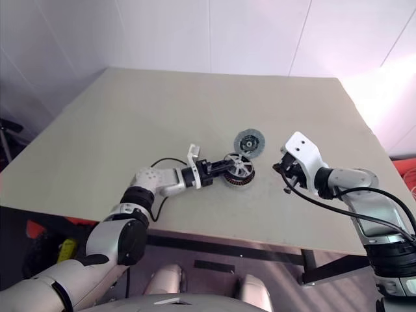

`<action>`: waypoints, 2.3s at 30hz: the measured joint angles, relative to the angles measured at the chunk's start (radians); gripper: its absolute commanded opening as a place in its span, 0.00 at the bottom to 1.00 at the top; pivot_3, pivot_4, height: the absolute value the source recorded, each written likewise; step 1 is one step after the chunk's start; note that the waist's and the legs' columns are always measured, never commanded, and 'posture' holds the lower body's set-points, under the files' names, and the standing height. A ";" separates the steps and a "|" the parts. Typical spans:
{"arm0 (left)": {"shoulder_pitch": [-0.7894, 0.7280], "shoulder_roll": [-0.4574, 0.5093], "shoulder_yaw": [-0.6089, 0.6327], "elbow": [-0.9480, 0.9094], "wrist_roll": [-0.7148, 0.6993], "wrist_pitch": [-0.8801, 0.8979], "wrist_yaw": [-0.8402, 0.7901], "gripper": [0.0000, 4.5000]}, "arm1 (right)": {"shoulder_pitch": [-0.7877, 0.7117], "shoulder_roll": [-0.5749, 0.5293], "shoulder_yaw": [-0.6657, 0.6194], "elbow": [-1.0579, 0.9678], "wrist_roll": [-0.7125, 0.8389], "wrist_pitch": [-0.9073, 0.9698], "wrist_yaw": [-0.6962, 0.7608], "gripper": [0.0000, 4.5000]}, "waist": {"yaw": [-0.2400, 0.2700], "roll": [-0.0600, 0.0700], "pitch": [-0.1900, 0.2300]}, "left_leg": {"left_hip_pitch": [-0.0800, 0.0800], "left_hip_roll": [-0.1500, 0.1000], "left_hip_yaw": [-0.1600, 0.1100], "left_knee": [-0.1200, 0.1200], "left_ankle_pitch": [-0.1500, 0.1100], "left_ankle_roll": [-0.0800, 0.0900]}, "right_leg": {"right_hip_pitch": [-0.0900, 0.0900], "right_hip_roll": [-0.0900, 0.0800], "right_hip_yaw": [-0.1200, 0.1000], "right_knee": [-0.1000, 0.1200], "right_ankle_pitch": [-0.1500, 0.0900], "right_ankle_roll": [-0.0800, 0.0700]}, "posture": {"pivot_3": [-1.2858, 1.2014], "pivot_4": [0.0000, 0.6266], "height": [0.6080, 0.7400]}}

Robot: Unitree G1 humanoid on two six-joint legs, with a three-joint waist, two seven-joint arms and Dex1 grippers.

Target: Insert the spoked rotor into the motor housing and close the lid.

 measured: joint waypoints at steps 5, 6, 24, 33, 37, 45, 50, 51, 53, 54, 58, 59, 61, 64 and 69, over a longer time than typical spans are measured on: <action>-0.003 0.000 -0.027 0.010 0.041 -0.023 -0.051 0.37 | -0.005 0.000 0.000 0.000 0.000 -0.001 -0.004 0.00 | 0.001 0.000 0.000 | 0.001 0.000 0.000 0.000 0.000 0.000 | 0.002 0.000 0.000 0.000 0.000 0.000 | 0.52 0.00 1.00; -0.004 0.000 -0.029 0.010 0.043 -0.025 -0.063 0.44 | -0.005 0.001 0.000 0.000 0.000 -0.002 -0.005 0.00 | 0.002 0.000 0.000 | 0.001 0.000 0.000 0.000 0.000 0.000 | 0.003 0.000 0.000 0.000 0.000 0.000 | 0.52 0.00 1.00; 0.026 0.108 -0.015 -0.129 0.056 -0.047 -0.103 0.64 | -0.015 0.018 0.001 0.031 -0.002 -0.057 -0.014 0.00 | 0.001 0.001 0.000 | 0.000 -0.001 0.001 -0.001 -0.001 0.002 | 0.001 -0.003 -0.001 -0.001 0.003 -0.005 | 0.52 0.00 1.00; 0.153 0.178 -0.004 -0.430 0.037 -0.059 -0.081 0.64 | -0.086 0.122 0.018 0.043 0.021 -0.069 -0.014 0.00 | -0.006 0.001 0.000 | 0.000 -0.001 0.001 -0.001 -0.003 0.000 | 0.000 -0.003 -0.001 0.000 0.003 -0.005 | 0.52 0.00 1.00; 0.213 0.231 -0.025 -0.521 0.079 -0.116 -0.045 0.64 | -0.107 0.253 0.078 0.046 0.029 -0.042 -0.058 0.00 | -0.020 0.001 0.000 | 0.000 0.000 0.001 -0.001 -0.003 -0.002 | 0.000 -0.003 -0.001 0.001 0.003 -0.005 | 0.52 0.00 1.00; 0.269 0.272 -0.061 -0.698 0.092 -0.124 0.001 0.64 | -0.121 0.403 0.138 0.191 0.004 -0.012 -0.165 0.00 | -0.025 0.001 0.000 | 0.000 -0.001 0.001 -0.001 -0.003 -0.003 | -0.001 -0.004 -0.001 0.001 0.003 -0.005 | 0.52 0.00 1.00; 0.260 0.272 -0.061 -0.780 0.070 -0.121 0.043 0.64 | -0.146 0.413 0.139 0.236 -0.013 -0.033 -0.191 0.00 | -0.028 0.001 0.000 | 0.002 -0.001 0.001 -0.001 -0.002 -0.004 | 0.001 -0.004 0.000 0.002 0.002 -0.005 | 0.52 0.00 1.00; 0.254 0.272 -0.060 -0.789 0.064 -0.120 0.048 0.64 | -0.147 0.413 0.139 0.237 -0.014 -0.034 -0.191 0.00 | -0.028 0.001 0.000 | 0.002 -0.001 0.001 -0.001 -0.002 -0.004 | 0.001 -0.004 0.000 0.002 0.002 -0.005 | 0.52 0.00 1.00; 0.242 0.272 -0.060 -0.797 0.052 -0.121 0.056 0.64 | -0.151 0.408 0.138 0.238 -0.013 -0.032 -0.182 0.00 | -0.028 0.001 0.000 | 0.001 -0.001 0.001 -0.001 -0.002 -0.004 | 0.001 -0.004 0.000 0.002 0.002 -0.005 | 0.52 0.00 1.00; 0.239 0.274 -0.060 -0.797 0.052 -0.121 0.056 0.64 | -0.155 0.405 0.138 0.238 -0.013 -0.031 -0.179 0.00 | -0.028 0.001 0.000 | 0.001 -0.001 0.001 -0.001 -0.002 -0.004 | 0.000 -0.004 0.000 0.002 0.002 -0.005 | 0.52 0.00 1.00; 0.239 0.279 -0.060 -0.787 0.052 -0.127 0.056 0.64 | -0.196 0.392 0.124 0.237 -0.012 -0.029 -0.174 0.00 | -0.029 0.001 0.000 | 0.000 -0.001 0.001 -0.001 -0.002 -0.005 | -0.002 -0.003 0.000 0.003 0.003 -0.005 | 0.52 0.00 1.00; 0.239 0.279 -0.062 -0.786 0.052 -0.132 0.056 0.64 | -0.215 0.392 0.117 0.237 -0.011 -0.029 -0.174 0.00 | -0.030 0.001 0.000 | -0.001 -0.001 0.001 -0.001 0.000 -0.007 | -0.003 -0.003 0.000 0.003 0.003 -0.005 | 0.52 0.00 1.00; 0.241 0.278 -0.066 -0.786 0.052 -0.134 0.056 0.64 | -0.245 0.392 0.107 0.238 -0.006 -0.031 -0.174 0.00 | -0.030 0.001 0.000 | -0.001 -0.001 0.001 -0.001 0.000 -0.007 | -0.003 -0.003 0.000 0.003 0.003 -0.005 | 0.52 0.00 1.00; 0.246 0.279 -0.067 -0.786 0.052 -0.134 0.057 0.64 | -0.249 0.405 0.105 0.270 -0.006 -0.047 -0.174 0.00 | -0.029 0.001 0.000 | -0.001 -0.001 0.001 -0.002 0.000 -0.007 | -0.003 -0.003 0.000 0.003 0.002 -0.006 | 0.52 0.00 1.00; 0.248 0.296 -0.063 -0.786 0.052 -0.135 0.059 0.64 | -0.191 0.455 0.116 0.361 -0.013 -0.100 -0.180 0.00 | -0.029 0.001 0.000 | -0.001 -0.001 0.001 -0.001 0.000 -0.007 | -0.003 -0.003 0.000 0.003 0.002 -0.006 | 0.52 0.00 1.00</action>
